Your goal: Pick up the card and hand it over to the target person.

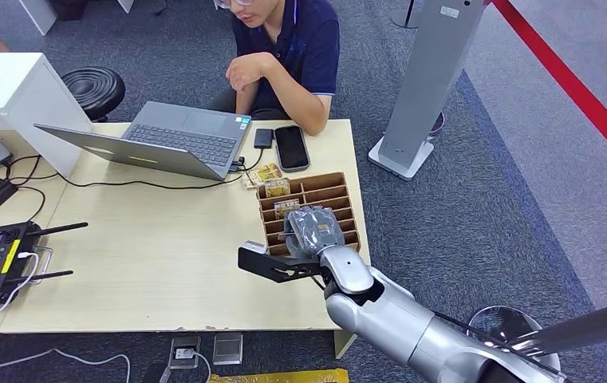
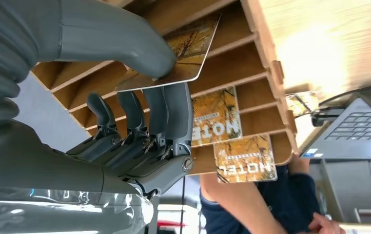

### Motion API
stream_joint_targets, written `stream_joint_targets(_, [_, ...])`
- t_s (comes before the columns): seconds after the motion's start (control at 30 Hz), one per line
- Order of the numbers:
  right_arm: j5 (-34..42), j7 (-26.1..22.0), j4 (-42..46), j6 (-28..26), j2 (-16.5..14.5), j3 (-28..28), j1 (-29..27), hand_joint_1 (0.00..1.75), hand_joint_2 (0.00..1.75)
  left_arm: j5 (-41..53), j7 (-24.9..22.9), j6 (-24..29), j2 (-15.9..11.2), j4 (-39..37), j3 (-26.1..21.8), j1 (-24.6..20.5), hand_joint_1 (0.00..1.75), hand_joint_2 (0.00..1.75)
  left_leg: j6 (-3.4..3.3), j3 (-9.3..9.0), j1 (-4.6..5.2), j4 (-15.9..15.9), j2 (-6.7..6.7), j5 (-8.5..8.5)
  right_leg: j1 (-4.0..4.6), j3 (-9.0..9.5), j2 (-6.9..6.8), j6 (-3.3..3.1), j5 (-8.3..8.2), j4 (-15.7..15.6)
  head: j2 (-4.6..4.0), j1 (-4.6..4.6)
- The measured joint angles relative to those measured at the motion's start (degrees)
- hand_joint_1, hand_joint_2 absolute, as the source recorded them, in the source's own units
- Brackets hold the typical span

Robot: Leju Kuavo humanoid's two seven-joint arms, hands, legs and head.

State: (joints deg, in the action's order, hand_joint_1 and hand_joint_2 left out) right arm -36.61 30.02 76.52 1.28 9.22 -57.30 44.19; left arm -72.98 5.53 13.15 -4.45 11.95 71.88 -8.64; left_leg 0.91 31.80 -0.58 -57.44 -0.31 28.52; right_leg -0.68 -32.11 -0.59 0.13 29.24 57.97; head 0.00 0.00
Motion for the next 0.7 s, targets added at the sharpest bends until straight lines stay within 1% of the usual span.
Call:
stream_joint_targets(0.07, [2.64,1.25,5.07,1.39,1.98,1.31,0.97,1.4,1.75,-0.17,0.12,-0.1,-0.12,0.0,-0.13,0.21,0.0,1.75,-0.01,0.03,0.0,-0.03,-0.04,0.01,0.0,-0.01,-0.04,0.01,0.02,0.02,0.0,0.0])
stream_joint_targets(0.17, [3.94,2.87,11.6,1.9,4.35,3.01,1.92,1.4,1.75,-0.48,0.36,-0.16,-0.19,0.0,-0.39,0.54,0.0,1.75,-0.03,0.0,0.0,-0.02,-0.07,0.01,0.01,0.03,-0.07,0.01,0.03,-0.01,0.0,0.0])
stream_joint_targets(0.27, [4.69,2.96,16.5,0.93,5.51,4.94,1.56,1.4,1.75,-0.64,0.56,-0.2,-0.04,-0.02,-0.51,0.75,0.0,1.75,-0.01,-0.03,0.0,-0.01,-0.11,0.02,0.0,0.06,-0.11,0.0,0.05,-0.03,0.0,0.0])
stream_joint_targets(0.37, [5.41,2.94,18.52,1.35,5.76,5.34,1.1,1.4,1.75,-0.54,0.43,-0.19,0.19,-0.04,-0.39,0.71,0.0,1.75,0.0,-0.07,-0.01,0.03,-0.12,0.0,0.01,0.1,-0.12,0.0,0.03,-0.08,0.0,0.0])
stream_joint_targets(0.43, [6.01,2.42,17.24,1.91,4.86,4.78,0.93,1.4,1.75,-0.28,0.14,-0.33,0.34,-0.06,-0.09,0.48,0.0,1.75,0.0,-0.11,-0.02,0.07,-0.11,-0.01,0.02,0.14,-0.11,-0.01,0.01,-0.12,0.0,0.0])
stream_joint_targets(0.5, [4.58,1.05,13.15,0.66,2.85,3.77,1.01,1.4,1.75,0.0,-0.18,-0.57,0.51,-0.09,0.28,0.12,0.0,1.75,0.0,-0.18,-0.01,0.13,-0.05,-0.04,0.02,0.19,-0.05,-0.01,-0.03,-0.18,0.0,0.0])
stream_joint_targets(0.57, [1.38,-1.46,7.37,-3.55,0.09,3.41,0.91,1.4,1.75,0.27,-0.4,-0.74,0.79,-0.14,0.67,-0.26,0.0,1.75,0.01,-0.25,-0.01,0.18,0.03,-0.06,0.01,0.22,0.03,-0.02,-0.07,-0.21,0.0,0.0])
stream_joint_targets(0.7, [-6.91,-7.43,-6.03,-15.78,-5.14,3.81,1.36,1.4,1.75,0.93,-0.59,-1.0,1.46,-0.2,1.59,-1.06,0.0,1.75,0.02,-0.33,-0.02,0.3,0.15,-0.12,0.02,0.28,0.16,-0.04,-0.16,-0.3,0.0,0.0])
